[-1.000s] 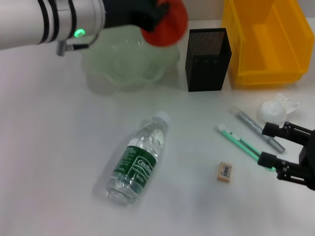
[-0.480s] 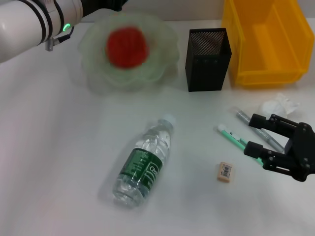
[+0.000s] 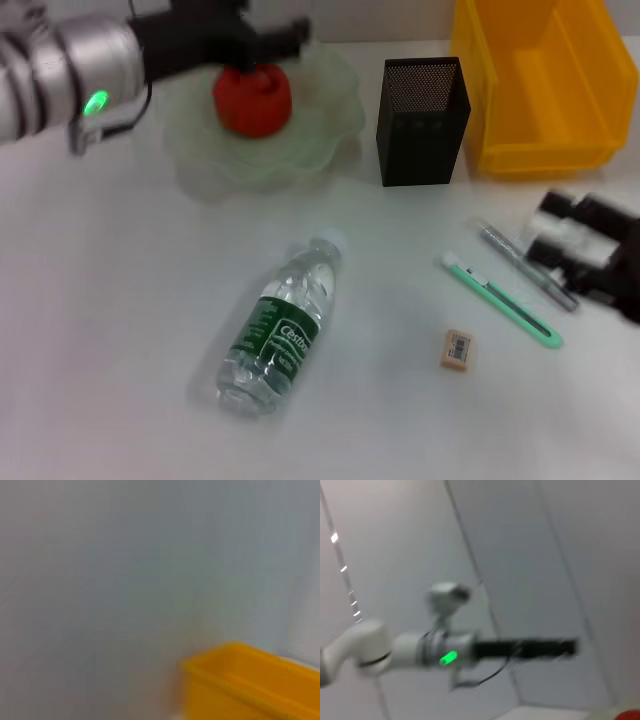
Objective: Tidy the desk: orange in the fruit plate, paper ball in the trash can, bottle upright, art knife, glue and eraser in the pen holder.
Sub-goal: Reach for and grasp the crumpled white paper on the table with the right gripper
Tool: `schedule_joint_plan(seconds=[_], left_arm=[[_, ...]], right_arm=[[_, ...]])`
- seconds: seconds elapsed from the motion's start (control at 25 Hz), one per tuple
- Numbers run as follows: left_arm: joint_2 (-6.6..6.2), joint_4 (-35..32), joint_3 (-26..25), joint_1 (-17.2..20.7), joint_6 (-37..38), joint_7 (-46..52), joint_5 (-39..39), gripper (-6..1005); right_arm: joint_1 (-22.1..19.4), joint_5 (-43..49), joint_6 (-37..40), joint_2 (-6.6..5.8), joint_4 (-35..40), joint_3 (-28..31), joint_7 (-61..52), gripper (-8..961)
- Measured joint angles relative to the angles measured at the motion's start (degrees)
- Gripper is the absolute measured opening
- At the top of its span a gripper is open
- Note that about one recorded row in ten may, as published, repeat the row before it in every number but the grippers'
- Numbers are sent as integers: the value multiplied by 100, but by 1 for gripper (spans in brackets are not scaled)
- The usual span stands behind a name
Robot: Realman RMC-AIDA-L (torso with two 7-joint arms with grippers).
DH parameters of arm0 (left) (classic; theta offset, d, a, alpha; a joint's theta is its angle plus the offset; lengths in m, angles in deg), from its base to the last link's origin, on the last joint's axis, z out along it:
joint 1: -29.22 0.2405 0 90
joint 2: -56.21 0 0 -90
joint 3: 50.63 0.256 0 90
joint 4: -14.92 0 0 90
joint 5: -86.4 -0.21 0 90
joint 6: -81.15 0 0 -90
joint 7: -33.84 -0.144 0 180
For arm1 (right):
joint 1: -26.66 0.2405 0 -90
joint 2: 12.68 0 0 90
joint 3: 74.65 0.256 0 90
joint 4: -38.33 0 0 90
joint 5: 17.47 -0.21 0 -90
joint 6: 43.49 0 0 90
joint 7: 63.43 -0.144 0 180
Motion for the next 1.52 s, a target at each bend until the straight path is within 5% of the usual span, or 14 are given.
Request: schedule_joint_plan(seconds=[0.04, 0.16, 0.24, 0.36, 0.4, 0.44, 0.64, 0.8, 1.08, 1.52], left_arm=[[0, 0, 0, 0, 0, 0, 0, 780], [-20, 313, -642, 97, 1882, -833, 525, 828], [-64, 853, -1249, -5, 3207, -1303, 563, 860], [-128, 1449, -1676, -127, 4153, -1684, 516, 860], [-128, 1449, -1676, -127, 4153, -1684, 516, 860], [-128, 1449, -1676, -127, 4153, -1684, 516, 860], [-245, 2247, -1875, -159, 4629, -2273, 511, 859], [-244, 2428, -1884, -124, 4616, -2377, 512, 859], [-241, 2721, -1845, -193, 4450, -2566, 516, 860], [-193, 2832, -1884, -342, 4382, -2599, 273, 859]], right_arm=[[0, 0, 0, 0, 0, 0, 0, 735], [-74, -326, 12, -113, 359, 194, -614, 734], [-82, -469, 55, -164, 999, 229, -1520, 734], [-9, -509, 238, -226, 2369, 195, -3153, 734], [62, -401, 313, -245, 3464, 73, -4148, 734], [62, -401, 313, -245, 3464, 73, -4148, 734], [308, 759, 265, -258, 6052, -769, -5973, 733], [548, 2015, 257, -141, 7322, -1893, -6854, 733], [917, 3557, -505, 102, 6750, -2748, -7088, 732], [1423, 3666, -2260, 55, 4579, -3586, -7042, 731]])
